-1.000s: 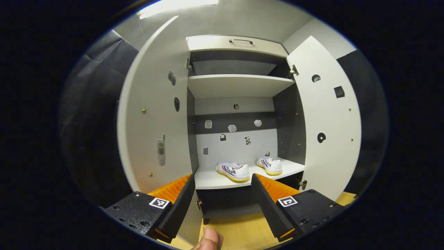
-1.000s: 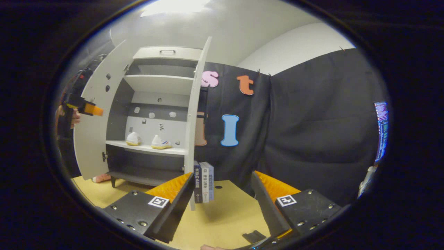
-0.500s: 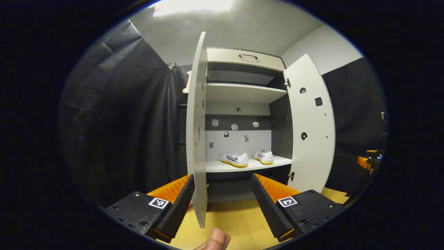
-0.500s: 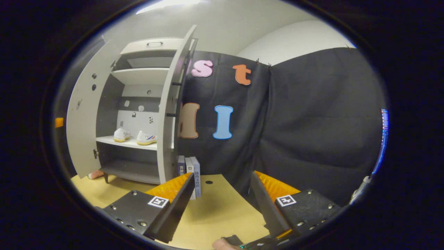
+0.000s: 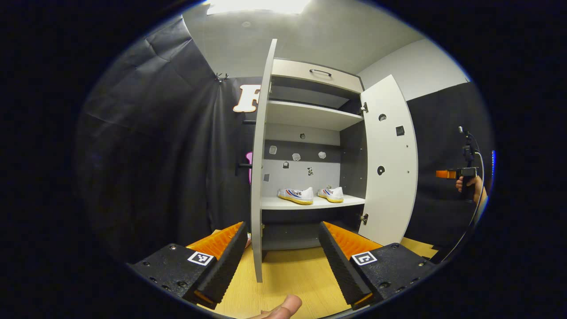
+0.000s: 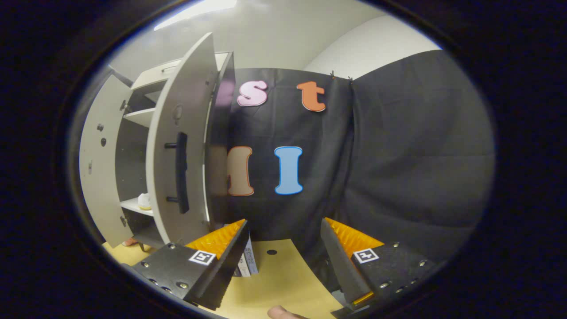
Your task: Grab one shoe with the right hand and put it into the shoe cabinet, grab the other shoe with the left hand and put it into the shoe cabinet; then close the right door with the right hand and the left door with the left hand.
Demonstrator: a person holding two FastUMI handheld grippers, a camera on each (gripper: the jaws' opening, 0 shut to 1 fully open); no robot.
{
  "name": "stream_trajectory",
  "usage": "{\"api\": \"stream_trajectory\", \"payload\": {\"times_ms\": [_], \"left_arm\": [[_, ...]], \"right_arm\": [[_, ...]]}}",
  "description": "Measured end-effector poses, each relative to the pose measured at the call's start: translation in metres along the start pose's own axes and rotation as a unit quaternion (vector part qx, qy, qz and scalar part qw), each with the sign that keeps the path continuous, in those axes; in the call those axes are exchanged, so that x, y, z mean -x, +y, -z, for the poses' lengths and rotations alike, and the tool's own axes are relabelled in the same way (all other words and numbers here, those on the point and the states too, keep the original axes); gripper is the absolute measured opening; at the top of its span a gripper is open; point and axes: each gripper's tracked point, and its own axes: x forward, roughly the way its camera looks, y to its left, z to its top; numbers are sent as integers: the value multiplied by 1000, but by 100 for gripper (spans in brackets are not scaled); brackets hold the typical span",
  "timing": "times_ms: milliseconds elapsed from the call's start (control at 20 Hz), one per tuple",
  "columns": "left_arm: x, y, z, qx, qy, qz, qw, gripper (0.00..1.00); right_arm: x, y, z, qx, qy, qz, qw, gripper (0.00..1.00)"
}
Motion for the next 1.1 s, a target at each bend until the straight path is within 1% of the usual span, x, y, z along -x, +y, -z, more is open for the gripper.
{"api": "stream_trajectory", "payload": {"times_ms": [50, 100, 150, 300, 400, 450, 500, 550, 600, 650, 700, 750, 800, 850, 900, 950, 1100], "left_arm": [[1, 2, 2, -3, 6, 0, 1000, 95], [2, 5, 6, -6, 11, 0, 1000, 98], [3, 7, 6, -8, 14, 0, 1000, 98], [6, 6, 4, -4, 4, 13, 1000, 98], [9, 11, 3, -9, -2, 10, 1000, 98], [10, 14, 3, -15, -3, 6, 1000, 96], [12, 18, 3, -17, -2, 2, 1000, 97], [13, 22, 4, -19, -1, -5, 1000, 97], [14, 27, 6, -19, 2, -8, 1000, 95], [14, 30, 9, -19, 5, -11, 1000, 97], [15, 34, 13, -16, 10, -13, 1000, 95], [17, 38, 16, -13, 14, -16, 1000, 98], [19, 43, 19, -10, 15, -19, 1000, 98], [20, 48, 19, -9, 14, -23, 1000, 98], [21, 54, 19, -10, 12, -27, 1000, 98], [22, 58, 17, -11, 8, -31, 999, 98], [24, 59, 18, -10, 8, -37, 999, 97]], "right_arm": [[-9, -1, -4, -5, 4, 3, 1000, 97], [-18, 0, -7, -8, 6, 3, 1000, 96], [-27, 5, -10, -10, 10, 2, 1000, 97], [-47, 23, -11, -14, 23, -6, 1000, 96], [-56, 46, -7, -14, 35, -16, 999, 97], [-57, 57, -7, -5, 34, -21, 999, 97], [-58, 69, -11, 2, 29, -28, 999, 99], [-58, 82, -15, 5, 26, -38, 999, 98], [-55, 96, -17, 6, 23, -47, 999, 96], [-51, 111, -21, 7, 15, -59, 998, 96], [-50, 119, -25, 15, 8, -57, 998, 96], [-54, 118, -26, 29, -1, -45, 999, 94], [-46, 116, -25, 33, -3, -37, 999, 91], [-42, 115, -24, 23, 1, -30, 999, 91], [-42, 118, -21, 13, 5, -26, 1000, 89], [-42, 121, -21, 10, 2, -26, 1000, 91], [-38, 131, -22, 7, 2, -30, 1000, 91]]}}
